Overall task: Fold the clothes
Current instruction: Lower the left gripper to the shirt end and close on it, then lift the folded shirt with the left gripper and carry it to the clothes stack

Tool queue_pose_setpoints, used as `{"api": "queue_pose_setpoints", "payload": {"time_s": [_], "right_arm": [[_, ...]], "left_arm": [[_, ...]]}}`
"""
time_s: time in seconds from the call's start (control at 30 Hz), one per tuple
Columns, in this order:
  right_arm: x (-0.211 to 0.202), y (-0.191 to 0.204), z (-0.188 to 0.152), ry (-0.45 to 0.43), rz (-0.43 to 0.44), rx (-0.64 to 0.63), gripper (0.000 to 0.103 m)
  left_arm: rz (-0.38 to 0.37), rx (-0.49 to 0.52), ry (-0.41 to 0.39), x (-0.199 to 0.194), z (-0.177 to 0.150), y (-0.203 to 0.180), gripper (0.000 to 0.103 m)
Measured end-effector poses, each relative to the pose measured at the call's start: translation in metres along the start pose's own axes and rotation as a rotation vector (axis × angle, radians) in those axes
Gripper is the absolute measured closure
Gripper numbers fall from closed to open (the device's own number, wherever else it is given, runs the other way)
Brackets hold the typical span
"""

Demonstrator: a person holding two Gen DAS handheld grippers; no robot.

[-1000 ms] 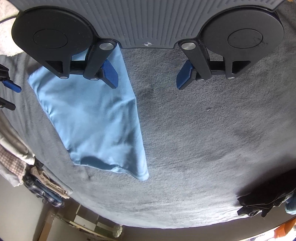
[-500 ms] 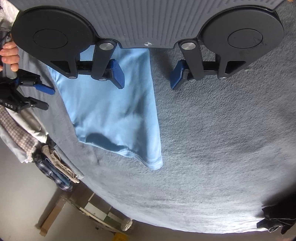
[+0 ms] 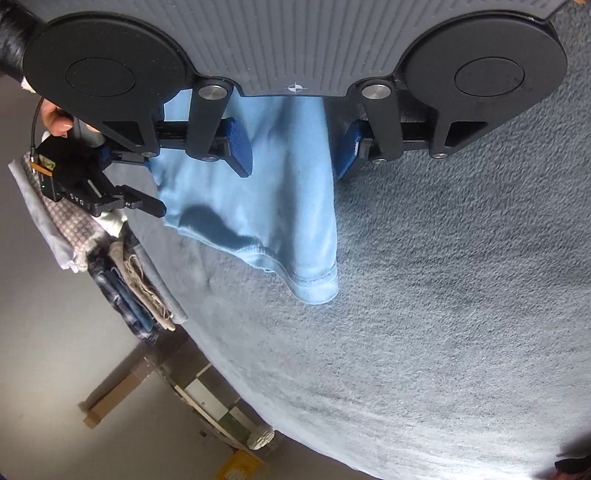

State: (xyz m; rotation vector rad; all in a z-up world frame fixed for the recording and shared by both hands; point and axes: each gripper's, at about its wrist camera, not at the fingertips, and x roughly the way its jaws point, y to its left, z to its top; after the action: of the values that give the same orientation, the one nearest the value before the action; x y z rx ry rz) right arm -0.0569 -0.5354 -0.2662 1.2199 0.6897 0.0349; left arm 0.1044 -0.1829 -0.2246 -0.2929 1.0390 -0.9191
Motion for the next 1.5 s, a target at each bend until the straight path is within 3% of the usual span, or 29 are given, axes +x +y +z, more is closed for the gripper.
{"api": "queue_pose_setpoints", "payload": {"time_s": [0.13, 0.2, 0.27, 0.3, 0.53, 0.77, 0.97, 1.17, 1.3, 1.5], "right_arm": [[0.013, 0.006, 0.007, 0.032, 0.026, -0.028, 0.049], [0.017, 0.010, 0.007, 0.045, 0.025, -0.052, 0.051], [0.020, 0.016, 0.005, 0.052, 0.012, -0.084, 0.055], [0.022, 0.019, 0.004, 0.056, 0.005, -0.099, 0.057], [0.028, 0.041, -0.009, 0.045, -0.088, -0.213, 0.087], [-0.003, 0.088, -0.038, -0.092, -0.104, -0.346, 0.092], [-0.049, 0.122, -0.055, -0.217, 0.014, -0.374, 0.092], [-0.084, 0.146, -0.033, -0.312, 0.140, -0.405, 0.092], [-0.104, 0.160, -0.007, -0.367, 0.209, -0.435, 0.092], [-0.137, 0.197, 0.048, -0.399, 0.254, -0.460, 0.092]], "left_arm": [[-0.018, 0.005, -0.021, 0.014, 0.010, -0.001, 0.059], [-0.015, -0.001, -0.032, 0.020, 0.014, 0.000, 0.067], [-0.007, -0.005, -0.037, 0.025, 0.016, 0.002, 0.085], [-0.003, -0.007, -0.039, 0.027, 0.016, 0.002, 0.087], [0.015, 0.026, -0.074, 0.026, 0.012, -0.002, 0.095], [-0.037, 0.052, -0.151, -0.005, 0.015, -0.018, 0.099], [-0.147, 0.108, -0.248, -0.038, 0.030, -0.057, 0.099], [-0.205, 0.215, -0.304, -0.048, 0.057, -0.108, 0.099], [-0.206, 0.283, -0.329, -0.050, 0.082, -0.147, 0.099], [-0.135, 0.365, -0.328, -0.056, 0.125, -0.232, 0.099]]}}
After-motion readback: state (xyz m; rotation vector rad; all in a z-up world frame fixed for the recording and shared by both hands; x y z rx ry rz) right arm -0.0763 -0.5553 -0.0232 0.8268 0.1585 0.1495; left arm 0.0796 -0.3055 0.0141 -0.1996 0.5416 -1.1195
